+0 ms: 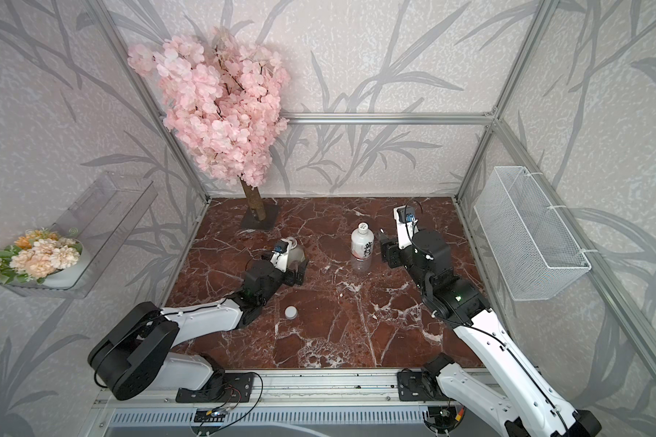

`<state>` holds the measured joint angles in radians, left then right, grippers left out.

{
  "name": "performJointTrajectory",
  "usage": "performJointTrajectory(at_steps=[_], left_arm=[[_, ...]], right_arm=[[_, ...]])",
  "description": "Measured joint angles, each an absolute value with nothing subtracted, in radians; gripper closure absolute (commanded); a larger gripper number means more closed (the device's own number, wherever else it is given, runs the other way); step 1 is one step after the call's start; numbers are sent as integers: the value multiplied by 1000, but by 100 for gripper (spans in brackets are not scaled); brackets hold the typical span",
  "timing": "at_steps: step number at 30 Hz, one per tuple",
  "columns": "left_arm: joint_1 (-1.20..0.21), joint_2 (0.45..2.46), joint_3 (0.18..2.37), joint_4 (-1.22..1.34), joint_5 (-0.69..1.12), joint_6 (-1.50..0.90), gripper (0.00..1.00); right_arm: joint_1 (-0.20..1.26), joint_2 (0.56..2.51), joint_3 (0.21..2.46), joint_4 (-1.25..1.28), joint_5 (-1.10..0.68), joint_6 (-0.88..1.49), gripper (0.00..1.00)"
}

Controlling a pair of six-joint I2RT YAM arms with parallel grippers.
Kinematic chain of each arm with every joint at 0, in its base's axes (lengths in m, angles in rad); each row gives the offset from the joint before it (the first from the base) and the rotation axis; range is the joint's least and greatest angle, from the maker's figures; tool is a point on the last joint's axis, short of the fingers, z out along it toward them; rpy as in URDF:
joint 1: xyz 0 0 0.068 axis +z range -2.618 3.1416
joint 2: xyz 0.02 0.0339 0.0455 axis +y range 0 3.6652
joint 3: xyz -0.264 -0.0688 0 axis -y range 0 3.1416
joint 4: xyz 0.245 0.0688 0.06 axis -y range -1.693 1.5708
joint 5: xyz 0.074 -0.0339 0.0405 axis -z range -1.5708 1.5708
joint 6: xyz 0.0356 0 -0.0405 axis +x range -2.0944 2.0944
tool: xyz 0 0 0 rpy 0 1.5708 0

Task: Screw on the bottle caps
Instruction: Pick up the plastic bottle at the center of the board.

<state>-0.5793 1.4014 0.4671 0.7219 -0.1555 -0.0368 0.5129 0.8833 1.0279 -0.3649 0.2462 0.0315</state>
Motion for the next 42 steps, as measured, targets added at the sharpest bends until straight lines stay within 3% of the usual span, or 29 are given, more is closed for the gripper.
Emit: performJointTrajectory(at_steps=[13,29,42], left_arm=[[-574,1426,467,764,-156,-49,0],[-573,1441,467,781,-167,-62,20],[-572,1440,467,780,-167,-63,27]], right_arm=[[512,879,1023,-365,251,31,23],[511,867,1016,-366,254,27,23],[509,865,1006,-366,253,27,23]])
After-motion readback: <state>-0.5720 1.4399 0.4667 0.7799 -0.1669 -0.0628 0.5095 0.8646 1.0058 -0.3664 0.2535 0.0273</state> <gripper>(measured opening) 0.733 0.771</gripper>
